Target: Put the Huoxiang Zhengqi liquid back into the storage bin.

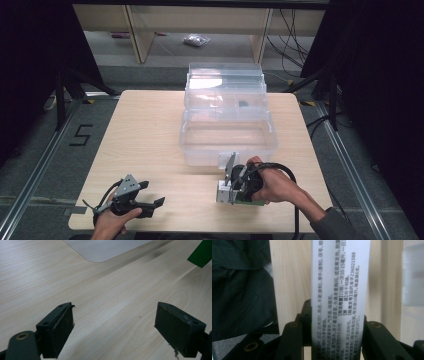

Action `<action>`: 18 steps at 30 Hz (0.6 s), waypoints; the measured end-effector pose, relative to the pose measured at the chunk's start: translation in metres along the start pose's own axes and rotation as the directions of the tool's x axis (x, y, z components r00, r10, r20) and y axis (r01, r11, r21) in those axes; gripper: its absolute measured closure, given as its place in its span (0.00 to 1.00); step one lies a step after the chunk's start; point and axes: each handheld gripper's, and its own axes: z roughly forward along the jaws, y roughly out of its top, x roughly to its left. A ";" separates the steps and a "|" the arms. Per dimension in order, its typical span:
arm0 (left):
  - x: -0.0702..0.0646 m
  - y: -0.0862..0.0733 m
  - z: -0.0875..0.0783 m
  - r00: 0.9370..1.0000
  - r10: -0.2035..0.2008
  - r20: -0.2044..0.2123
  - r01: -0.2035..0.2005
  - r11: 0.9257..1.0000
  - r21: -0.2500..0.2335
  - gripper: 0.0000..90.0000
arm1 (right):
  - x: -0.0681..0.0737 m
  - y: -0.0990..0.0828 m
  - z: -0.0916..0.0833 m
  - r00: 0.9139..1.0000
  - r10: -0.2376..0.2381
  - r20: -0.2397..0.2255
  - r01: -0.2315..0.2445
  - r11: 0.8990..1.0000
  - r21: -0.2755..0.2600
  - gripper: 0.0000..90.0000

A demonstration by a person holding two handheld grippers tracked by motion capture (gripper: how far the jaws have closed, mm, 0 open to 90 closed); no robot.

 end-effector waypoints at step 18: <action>0.001 -0.001 0.001 1.000 -0.003 -0.003 0.003 1.000 0.001 0.16 | -0.015 0.003 -0.050 0.998 0.013 0.054 -0.011 0.999 -0.038 0.72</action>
